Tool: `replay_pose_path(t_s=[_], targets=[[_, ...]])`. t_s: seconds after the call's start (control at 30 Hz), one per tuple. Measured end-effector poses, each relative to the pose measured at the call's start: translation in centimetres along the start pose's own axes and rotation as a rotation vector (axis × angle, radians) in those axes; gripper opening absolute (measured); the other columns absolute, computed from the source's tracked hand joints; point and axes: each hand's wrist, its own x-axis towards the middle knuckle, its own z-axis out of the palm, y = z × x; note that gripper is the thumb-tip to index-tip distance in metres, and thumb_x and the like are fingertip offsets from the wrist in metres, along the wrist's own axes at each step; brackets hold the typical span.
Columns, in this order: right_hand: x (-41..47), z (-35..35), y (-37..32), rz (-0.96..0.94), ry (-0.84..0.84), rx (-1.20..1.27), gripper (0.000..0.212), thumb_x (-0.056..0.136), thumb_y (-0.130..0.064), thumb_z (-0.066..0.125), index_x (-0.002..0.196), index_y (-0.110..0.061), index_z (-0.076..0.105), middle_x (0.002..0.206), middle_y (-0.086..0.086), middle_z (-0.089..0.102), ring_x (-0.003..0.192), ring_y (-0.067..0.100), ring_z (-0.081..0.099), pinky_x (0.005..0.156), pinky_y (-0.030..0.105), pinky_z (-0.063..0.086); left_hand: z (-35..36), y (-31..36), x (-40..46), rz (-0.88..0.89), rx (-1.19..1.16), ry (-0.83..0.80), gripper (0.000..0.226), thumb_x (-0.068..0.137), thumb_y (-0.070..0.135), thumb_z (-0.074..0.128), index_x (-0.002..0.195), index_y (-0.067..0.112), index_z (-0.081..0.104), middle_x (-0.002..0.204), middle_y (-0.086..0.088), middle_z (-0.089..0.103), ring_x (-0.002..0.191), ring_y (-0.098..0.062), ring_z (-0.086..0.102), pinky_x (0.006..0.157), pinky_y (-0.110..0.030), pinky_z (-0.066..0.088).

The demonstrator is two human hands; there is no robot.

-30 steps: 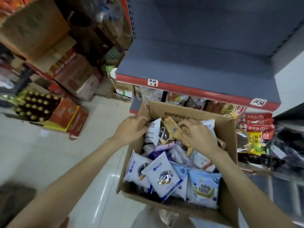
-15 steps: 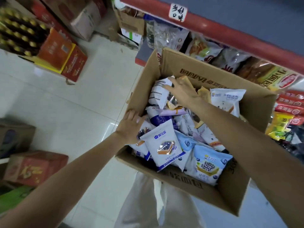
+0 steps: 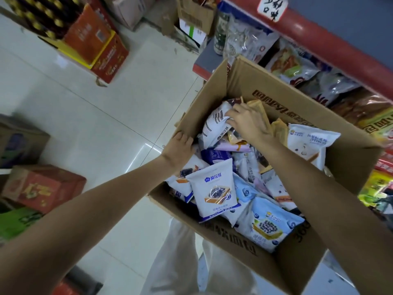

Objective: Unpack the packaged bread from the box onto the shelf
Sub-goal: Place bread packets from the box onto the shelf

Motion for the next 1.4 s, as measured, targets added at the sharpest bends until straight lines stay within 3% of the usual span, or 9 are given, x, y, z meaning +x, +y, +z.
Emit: replay_pose_path(t_s=[0.17, 0.27, 0.43, 0.57, 0.73, 0.83, 0.97, 1.17, 1.4], targets=[[-4.2, -3.0, -0.2, 0.366, 0.29, 0.41, 0.02, 0.086, -0.024, 0.063, 0.092, -0.005, 0.066, 0.1, 0.011, 0.06, 0.098, 0.026, 0.053, 0.075, 0.028, 0.039, -2.0, -0.6, -0.8, -0.06, -0.397, 0.107, 0.071, 0.083, 0.008, 0.064, 0.141, 0.021, 0.025, 0.138, -0.012, 0.026, 0.089, -0.028, 0.06, 0.065, -0.03, 0.045], [-6.3, -3.9, 0.5, 0.674, 0.306, 0.745, 0.031, 0.087, -0.037, 0.053, 0.095, -0.008, 0.059, 0.094, 0.009, 0.06, 0.089, 0.023, 0.056, 0.076, 0.033, 0.039, -1.9, -1.6, -0.7, -0.196, -0.792, 0.178, 0.078, 0.076, 0.017, 0.074, 0.139, 0.02, 0.029, 0.129, -0.014, 0.04, 0.093, -0.033, 0.061, 0.068, -0.031, 0.044], [-6.1, -3.4, 1.8, 1.04, 0.316, 1.161, 0.012, 0.094, -0.029, 0.051, 0.096, -0.016, 0.049, 0.073, 0.0, 0.05, 0.072, 0.017, 0.057, 0.077, 0.047, 0.056, -1.4, 0.0, -0.4, -0.296, -1.065, 0.222, 0.024, 0.083, 0.024, 0.066, 0.102, 0.014, 0.056, 0.094, -0.011, 0.061, 0.076, -0.023, 0.053, 0.058, -0.022, 0.033], [-6.3, -0.6, 3.9, 1.033, 0.275, 1.179, 0.028, 0.082, -0.041, 0.055, 0.085, -0.014, 0.045, 0.082, 0.004, 0.052, 0.093, 0.035, 0.06, 0.079, 0.06, 0.052, -0.9, 1.1, 0.4, -0.154, -1.003, 0.13, 0.065, 0.085, 0.033, 0.064, 0.142, 0.024, 0.034, 0.13, -0.01, 0.044, 0.11, -0.03, 0.054, 0.094, -0.033, 0.04], [-8.7, 0.1, 1.6, 0.957, 0.39, 1.174, 0.017, 0.082, -0.046, 0.058, 0.077, -0.035, 0.047, 0.111, 0.018, 0.049, 0.105, 0.043, 0.054, 0.074, 0.044, 0.059, -1.4, 0.9, 0.0, -0.123, -0.828, 0.044, 0.078, 0.086, 0.02, 0.061, 0.147, 0.028, 0.013, 0.114, -0.012, 0.06, 0.097, -0.033, 0.061, 0.072, -0.035, 0.047], [-10.4, -3.6, -0.9, 0.939, 0.524, 1.152, 0.015, 0.097, -0.024, 0.05, 0.083, -0.022, 0.046, 0.089, 0.016, 0.054, 0.084, 0.04, 0.064, 0.063, 0.026, 0.058, -2.0, 0.0, -0.7, -0.202, -0.904, 0.146, 0.071, 0.082, 0.017, 0.065, 0.14, 0.023, 0.024, 0.102, -0.013, 0.066, 0.089, -0.032, 0.063, 0.065, -0.031, 0.041], [-13.6, -8.5, -2.1, 0.862, 0.589, 0.945, 0.012, 0.097, -0.025, 0.05, 0.091, -0.015, 0.049, 0.074, -0.006, 0.058, 0.058, 0.011, 0.066, 0.059, 0.037, 0.053, -3.9, -1.9, -3.1, -0.35, -1.125, 0.356, 0.062, 0.08, 0.022, 0.069, 0.134, 0.015, 0.04, 0.112, -0.01, 0.065, 0.098, -0.033, 0.06, 0.074, -0.03, 0.039], [-17.0, -16.7, -1.5, 0.802, 0.663, 0.551, 0.02, 0.097, -0.026, 0.05, 0.103, -0.007, 0.056, 0.053, 0.016, 0.058, 0.046, 0.031, 0.054, 0.046, 0.036, 0.041, -9.5, -4.4, -7.0, -0.307, -1.34, 0.776, 0.052, 0.077, 0.018, 0.077, 0.125, 0.018, 0.057, 0.113, -0.007, 0.062, 0.105, -0.024, 0.056, 0.077, -0.024, 0.035], [-19.8, -25.1, -1.6, 0.726, 0.744, 0.4, 0.021, 0.094, -0.031, 0.05, 0.097, -0.012, 0.056, 0.044, 0.006, 0.049, 0.044, 0.027, 0.048, 0.048, 0.032, 0.035, -17.9, -6.8, -11.3, -0.139, -1.236, 1.021, 0.06, 0.067, 0.038, 0.081, 0.12, 0.037, 0.054, 0.102, 0.015, 0.064, 0.095, -0.01, 0.061, 0.078, -0.038, 0.052]])
